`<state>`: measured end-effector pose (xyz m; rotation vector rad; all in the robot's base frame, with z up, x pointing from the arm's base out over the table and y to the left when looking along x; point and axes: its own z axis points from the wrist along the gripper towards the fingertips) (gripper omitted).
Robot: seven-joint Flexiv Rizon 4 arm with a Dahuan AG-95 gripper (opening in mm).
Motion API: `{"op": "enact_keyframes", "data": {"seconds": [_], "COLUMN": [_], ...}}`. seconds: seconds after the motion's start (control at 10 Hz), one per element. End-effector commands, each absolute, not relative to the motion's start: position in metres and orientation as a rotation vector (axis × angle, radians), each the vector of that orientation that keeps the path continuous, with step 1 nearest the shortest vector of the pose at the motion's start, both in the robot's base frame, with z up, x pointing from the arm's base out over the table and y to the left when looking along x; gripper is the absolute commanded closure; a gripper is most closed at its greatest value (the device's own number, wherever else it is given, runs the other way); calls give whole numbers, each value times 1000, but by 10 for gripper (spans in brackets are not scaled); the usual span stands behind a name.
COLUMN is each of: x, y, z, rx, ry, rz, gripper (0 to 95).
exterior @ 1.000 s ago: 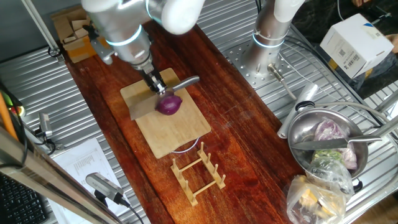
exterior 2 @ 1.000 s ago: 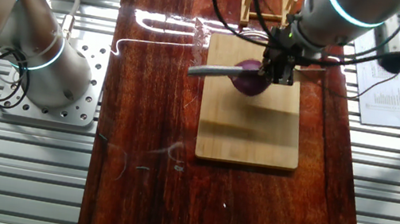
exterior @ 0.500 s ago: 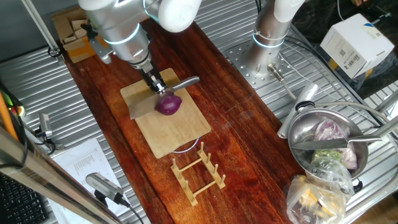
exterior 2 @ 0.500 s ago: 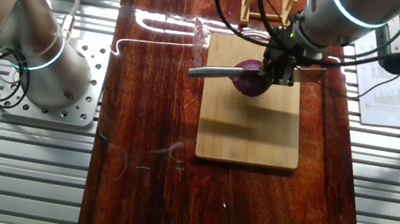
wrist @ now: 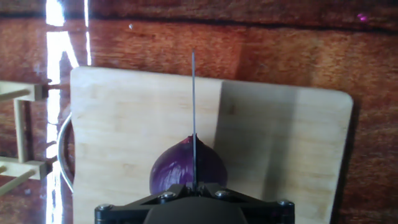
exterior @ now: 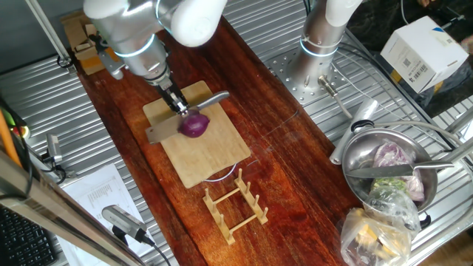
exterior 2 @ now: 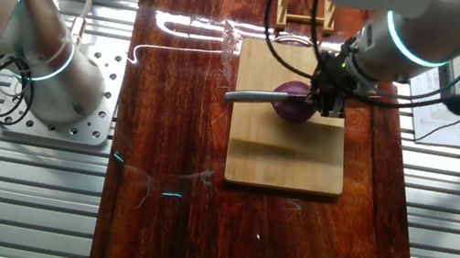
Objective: Chop the onions
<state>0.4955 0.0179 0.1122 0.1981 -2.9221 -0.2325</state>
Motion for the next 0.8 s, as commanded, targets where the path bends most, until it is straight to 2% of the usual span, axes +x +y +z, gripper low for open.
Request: {"op": "enact_keyframes", "data": {"seconds": [0.1,0.5,0.8], "x": [485,489,488], "y": [29,32,34], "z": [97,141,147], "rx": [195,197,191], "ry": [-2904,-2861,-2857], "rz": [-196,-164,-173], "gripper": [950,950,950]}}
